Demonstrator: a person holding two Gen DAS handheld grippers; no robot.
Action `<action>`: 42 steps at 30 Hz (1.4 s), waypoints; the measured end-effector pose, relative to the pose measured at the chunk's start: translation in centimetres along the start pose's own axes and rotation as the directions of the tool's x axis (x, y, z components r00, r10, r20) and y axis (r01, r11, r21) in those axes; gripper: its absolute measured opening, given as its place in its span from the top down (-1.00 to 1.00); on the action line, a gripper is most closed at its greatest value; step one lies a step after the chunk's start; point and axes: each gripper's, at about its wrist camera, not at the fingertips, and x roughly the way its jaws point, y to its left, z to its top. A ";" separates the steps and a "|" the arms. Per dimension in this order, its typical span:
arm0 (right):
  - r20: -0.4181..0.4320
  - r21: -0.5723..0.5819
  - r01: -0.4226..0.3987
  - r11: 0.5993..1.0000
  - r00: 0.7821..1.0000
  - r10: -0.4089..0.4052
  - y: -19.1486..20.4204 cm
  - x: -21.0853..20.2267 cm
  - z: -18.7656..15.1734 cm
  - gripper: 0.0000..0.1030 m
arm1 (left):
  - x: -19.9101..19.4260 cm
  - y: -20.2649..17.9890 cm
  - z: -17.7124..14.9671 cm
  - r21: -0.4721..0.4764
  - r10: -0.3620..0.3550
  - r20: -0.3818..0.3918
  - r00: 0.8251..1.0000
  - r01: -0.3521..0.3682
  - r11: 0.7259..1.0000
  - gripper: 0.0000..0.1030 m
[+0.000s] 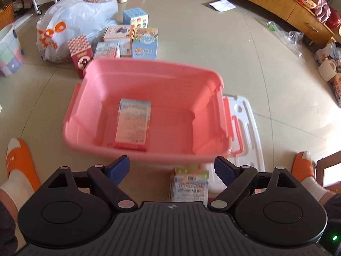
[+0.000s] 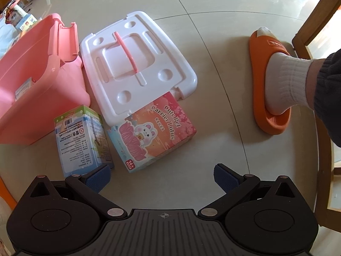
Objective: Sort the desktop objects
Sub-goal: 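Withdraw the left gripper and move the right gripper toward the pink box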
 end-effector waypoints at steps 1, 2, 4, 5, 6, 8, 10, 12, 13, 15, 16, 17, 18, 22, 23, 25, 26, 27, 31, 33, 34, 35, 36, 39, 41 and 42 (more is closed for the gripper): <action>0.001 0.002 0.000 1.000 1.000 0.000 -0.1 -0.1 0.0 -0.99 | 0.1 0.2 -0.5 -0.010 0.004 -0.009 1.000 -0.004 1.000 -0.72; 0.001 0.002 -0.002 1.000 1.000 0.002 -0.1 -0.1 0.0 -0.99 | 0.2 0.3 -1.0 -0.022 0.004 -0.017 1.000 -0.004 1.000 -0.72; -0.003 0.003 0.001 1.000 1.000 -0.001 -0.1 -0.1 -0.1 -0.99 | 0.4 0.7 -2.0 -0.042 -0.003 -0.036 0.999 0.001 0.999 -0.72; -0.007 0.003 0.003 1.000 1.000 -0.003 -0.1 -0.1 -0.1 -0.99 | 0.5 0.7 -2.4 -0.045 -0.008 -0.044 0.999 0.006 0.999 -0.72; -0.009 -0.001 0.006 1.000 1.000 -0.006 -0.1 -0.1 -0.2 -0.99 | 0.6 0.7 -2.7 -0.041 -0.004 -0.050 0.999 0.002 0.999 -0.72; -0.013 -0.011 0.010 1.000 1.000 -0.010 0.0 -0.2 -0.4 -0.99 | 0.6 0.6 -3.4 -0.027 0.010 -0.058 0.998 -0.012 1.000 -0.72; -0.014 -0.017 0.013 1.000 1.000 -0.013 0.1 -0.3 -0.5 -0.99 | 0.7 0.6 -4.0 -0.022 0.013 -0.067 0.998 -0.015 1.000 -0.72; -0.012 -0.023 0.013 1.000 1.000 -0.013 0.2 -0.5 -0.7 -0.99 | 0.7 0.5 -4.6 -0.018 0.009 -0.075 0.997 -0.010 1.000 -0.72; -0.012 -0.024 0.015 1.000 1.000 -0.015 0.1 -0.6 -0.7 -0.99 | 0.7 0.5 -4.9 -0.016 0.000 -0.077 0.997 -0.002 1.000 -0.72; -0.009 -0.021 0.018 1.000 1.000 -0.019 0.0 -0.8 -0.8 -0.99 | 0.7 0.3 -5.4 -0.013 -0.002 -0.083 0.997 0.001 1.000 -0.72; -0.006 -0.019 0.019 1.000 1.000 -0.019 -0.1 -1.0 -0.9 -0.99 | 0.6 0.2 -5.7 -0.007 0.002 -0.082 0.997 -0.003 1.000 -0.72; -0.004 -0.016 0.020 1.000 1.000 -0.021 -0.3 -1.1 -0.9 -0.99 | 0.6 0.0 -6.0 0.001 0.008 -0.080 0.997 -0.008 1.000 -0.72; -0.001 -0.014 0.022 1.000 1.000 -0.022 -0.4 -1.2 -1.0 -0.99 | 0.6 -0.1 -6.4 0.012 0.014 -0.081 0.997 -0.013 1.000 -0.72; 0.015 -0.007 0.027 1.000 1.000 -0.027 -0.7 -1.9 -1.2 -0.99 | 0.8 -0.6 -7.7 0.052 0.035 -0.098 0.995 -0.030 0.998 -0.72; 0.019 -0.006 0.029 1.000 0.999 -0.029 -0.7 -2.0 -1.3 -0.99 | 0.8 -0.7 -7.9 0.058 0.042 -0.100 0.994 -0.036 0.998 -0.72; 0.029 -0.006 0.026 1.000 0.999 -0.025 -0.7 -2.3 -1.4 -0.99 | 0.7 -0.8 -8.5 0.068 0.049 -0.102 0.994 -0.042 0.997 -0.72; 0.032 -0.007 0.023 1.000 0.999 -0.023 -0.7 -2.5 -1.5 -0.99 | 0.7 -0.9 -8.8 0.072 0.052 -0.106 0.993 -0.045 0.996 -0.72; 0.037 -0.007 0.020 1.000 0.999 -0.020 -0.7 -2.6 -1.6 -0.99 | 0.7 -1.0 -9.1 0.076 0.055 -0.109 0.992 -0.047 0.996 -0.72; 0.062 0.001 0.009 1.000 0.998 -0.009 -0.9 -3.3 -1.7 -0.99 | 0.7 -0.9 -10.2 0.075 0.064 -0.125 0.990 -0.054 0.996 -0.72; 0.081 0.012 0.002 1.000 0.997 -0.002 -1.1 -3.7 -1.8 -0.99 | 0.6 -0.9 -10.6 0.076 0.073 -0.126 0.989 -0.063 0.995 -0.72; 0.091 0.019 -0.002 1.000 0.996 0.001 -1.2 -3.8 -1.8 -0.99 | 0.5 -0.9 -10.8 0.077 0.077 -0.126 0.989 -0.068 0.995 -0.72; 0.100 0.025 -0.007 1.000 0.995 0.005 -1.4 -4.0 -1.7 -0.99 | 0.5 -0.9 -11.0 0.077 0.082 -0.127 0.989 -0.072 0.994 -0.72; 0.110 0.031 -0.011 0.999 0.994 0.007 -1.5 -4.2 -1.7 -0.99 | 0.4 -0.9 -11.2 0.078 0.085 -0.128 0.988 -0.075 0.994 -0.72; 0.126 0.044 -0.011 0.999 0.992 0.006 -1.8 -4.4 -1.7 -0.99 | 0.4 -1.0 -11.6 0.079 0.089 -0.136 0.987 -0.079 0.994 -0.72; 0.130 0.053 -0.009 0.999 0.992 0.002 -2.1 -4.3 -1.6 -0.99 | 0.6 -1.1 -11.8 0.083 0.094 -0.140 0.986 -0.083 0.993 -0.72; 0.129 0.058 -0.008 0.998 0.992 0.000 -2.2 -4.3 -1.6 -0.99 | 0.7 -1.1 -11.9 0.086 0.098 -0.142 0.985 -0.086 0.993 -0.72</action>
